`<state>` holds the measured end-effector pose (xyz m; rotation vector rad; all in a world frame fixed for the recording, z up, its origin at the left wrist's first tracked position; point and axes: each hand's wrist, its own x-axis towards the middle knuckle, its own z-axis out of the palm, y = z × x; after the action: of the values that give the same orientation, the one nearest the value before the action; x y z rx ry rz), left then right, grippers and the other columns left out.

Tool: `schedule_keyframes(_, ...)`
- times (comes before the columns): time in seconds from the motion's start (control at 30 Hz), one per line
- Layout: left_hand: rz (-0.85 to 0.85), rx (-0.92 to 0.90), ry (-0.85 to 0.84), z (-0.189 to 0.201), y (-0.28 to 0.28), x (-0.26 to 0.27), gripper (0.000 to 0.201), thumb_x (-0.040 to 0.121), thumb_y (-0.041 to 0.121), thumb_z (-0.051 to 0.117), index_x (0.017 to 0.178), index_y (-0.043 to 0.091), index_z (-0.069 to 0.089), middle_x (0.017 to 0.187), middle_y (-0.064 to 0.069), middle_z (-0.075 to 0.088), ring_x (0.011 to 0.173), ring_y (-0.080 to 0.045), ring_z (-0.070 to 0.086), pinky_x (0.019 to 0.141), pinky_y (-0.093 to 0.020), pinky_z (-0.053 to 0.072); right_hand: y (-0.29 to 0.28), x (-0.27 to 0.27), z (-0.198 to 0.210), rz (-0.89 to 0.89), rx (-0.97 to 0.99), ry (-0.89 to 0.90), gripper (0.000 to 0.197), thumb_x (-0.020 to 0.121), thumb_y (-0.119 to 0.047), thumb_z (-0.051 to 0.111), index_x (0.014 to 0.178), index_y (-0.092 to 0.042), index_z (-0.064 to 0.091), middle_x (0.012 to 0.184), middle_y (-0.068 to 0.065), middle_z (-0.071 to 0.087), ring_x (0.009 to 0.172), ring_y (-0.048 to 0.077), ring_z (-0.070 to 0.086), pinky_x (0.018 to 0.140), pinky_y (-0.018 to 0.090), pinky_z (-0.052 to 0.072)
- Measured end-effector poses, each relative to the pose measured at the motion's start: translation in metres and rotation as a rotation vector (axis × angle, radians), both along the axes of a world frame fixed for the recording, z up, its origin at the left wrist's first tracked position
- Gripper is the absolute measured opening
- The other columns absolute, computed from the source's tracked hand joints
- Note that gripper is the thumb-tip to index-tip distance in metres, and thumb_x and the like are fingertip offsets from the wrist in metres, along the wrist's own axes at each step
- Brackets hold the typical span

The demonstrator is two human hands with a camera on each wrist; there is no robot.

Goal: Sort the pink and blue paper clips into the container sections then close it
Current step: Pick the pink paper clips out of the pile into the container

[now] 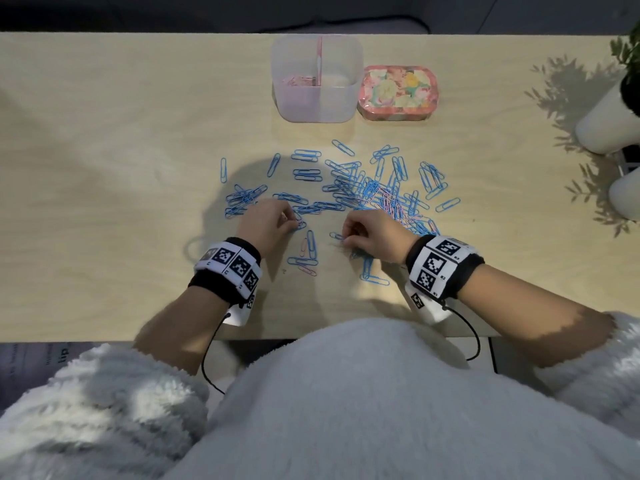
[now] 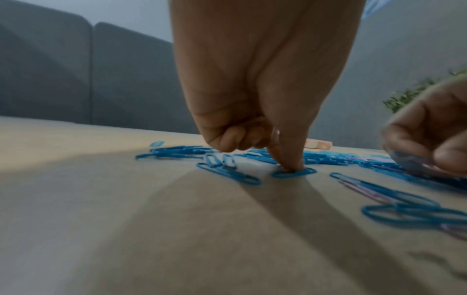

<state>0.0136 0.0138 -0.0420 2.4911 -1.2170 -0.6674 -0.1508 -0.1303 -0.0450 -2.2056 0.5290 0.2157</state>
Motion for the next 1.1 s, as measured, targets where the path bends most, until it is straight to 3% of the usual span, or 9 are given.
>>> schedule_keyframes(0.13,0.007,0.053,0.102,-0.001,-0.002,0.003,0.018,0.09,0.026,0.056,0.093,0.008,0.061,0.097,-0.009,0.061,0.094,-0.026,0.056,0.077,-0.033,0.04,-0.007,0.005,0.005,-0.071,0.107,-0.007,0.01,0.08,-0.007,0.067,0.088,-0.003,0.068,0.075,0.008,0.063,0.064,0.012,0.054,0.062,0.017,0.042)
schedule_keyframes(0.27,0.103,-0.042,0.254,0.006,0.002,0.007,0.013,0.092,0.024,0.052,0.088,0.011,0.054,0.082,-0.001,0.053,0.075,-0.017,0.048,0.061,-0.025,0.037,-0.012,0.007,0.009,-0.124,0.171,0.0,0.005,0.077,-0.003,0.068,0.081,-0.007,0.068,0.062,0.0,0.061,0.047,-0.005,0.052,0.053,0.008,0.04)
schedule_keyframes(0.4,0.207,-0.162,0.446,0.012,0.008,0.013,0.017,0.091,0.02,0.054,0.075,0.016,0.051,0.071,0.001,0.05,0.065,-0.012,0.045,0.06,-0.02,0.036,-0.02,0.011,0.006,-0.253,0.184,-0.022,0.006,0.078,-0.007,0.069,0.083,-0.004,0.069,0.053,-0.011,0.055,0.04,-0.004,0.045,0.047,0.008,0.034)
schedule_keyframes(0.5,0.231,-0.177,0.564,0.016,0.01,0.012,0.017,0.091,0.019,0.055,0.074,0.017,0.055,0.072,0.002,0.058,0.062,-0.008,0.048,0.055,-0.013,0.04,-0.024,0.012,0.004,-0.269,0.058,-0.029,0.008,0.08,-0.008,0.067,0.086,-0.004,0.07,0.058,-0.005,0.051,0.047,0.0,0.046,0.049,0.012,0.033)
schedule_keyframes(0.67,0.268,-0.148,0.753,0.013,0.013,0.004,0.018,0.092,0.008,0.052,0.08,0.021,0.056,0.055,0.01,0.066,0.051,0.004,0.054,0.049,-0.008,0.04,-0.019,0.007,0.007,-0.121,-0.219,-0.042,0.014,0.083,-0.005,0.055,0.088,-0.006,0.068,0.084,0.01,0.06,0.077,0.02,0.051,0.07,0.025,0.036)
schedule_keyframes(0.77,0.286,-0.062,0.771,0.013,0.012,0.0,0.02,0.093,0.005,0.045,0.084,0.021,0.054,0.066,0.004,0.058,0.05,-0.002,0.051,0.052,-0.016,0.037,-0.008,0.004,0.01,-0.048,-0.229,-0.081,0.015,0.081,-0.007,0.054,0.087,-0.009,0.068,0.08,0.007,0.061,0.076,0.022,0.054,0.073,0.032,0.046)
schedule_keyframes(0.87,0.313,-0.034,0.75,0.015,0.012,-0.003,0.019,0.092,0.016,0.05,0.073,0.018,0.05,0.063,0.001,0.047,0.056,-0.013,0.041,0.054,-0.023,0.032,0.013,0.013,0.013,0.137,-0.245,-0.016,0.018,0.085,-0.016,0.055,0.097,-0.015,0.068,0.095,0.004,0.066,0.091,0.022,0.059,0.081,0.033,0.045)
schedule_keyframes(0.97,0.123,0.021,0.529,0.013,0.017,-0.004,0.025,0.086,0.024,0.061,0.065,0.017,0.05,0.059,0.004,0.045,0.055,-0.01,0.042,0.055,-0.023,0.033,0.029,0.034,0.01,0.258,-0.36,-0.004,0.023,0.088,-0.027,0.051,0.106,-0.025,0.066,0.11,-0.002,0.066,0.107,0.02,0.058,0.083,0.03,0.04)
schedule_keyframes(1.1,-0.022,0.072,0.388,0.006,0.03,-0.012,0.018,0.077,0.023,0.072,0.069,0.016,0.058,0.065,0.007,0.055,0.064,-0.011,0.051,0.061,-0.023,0.037,0.039,0.05,0.01,0.374,-0.405,0.06,0.021,0.083,-0.033,0.058,0.101,-0.028,0.068,0.105,0.001,0.067,0.105,0.021,0.058,0.078,0.03,0.038)
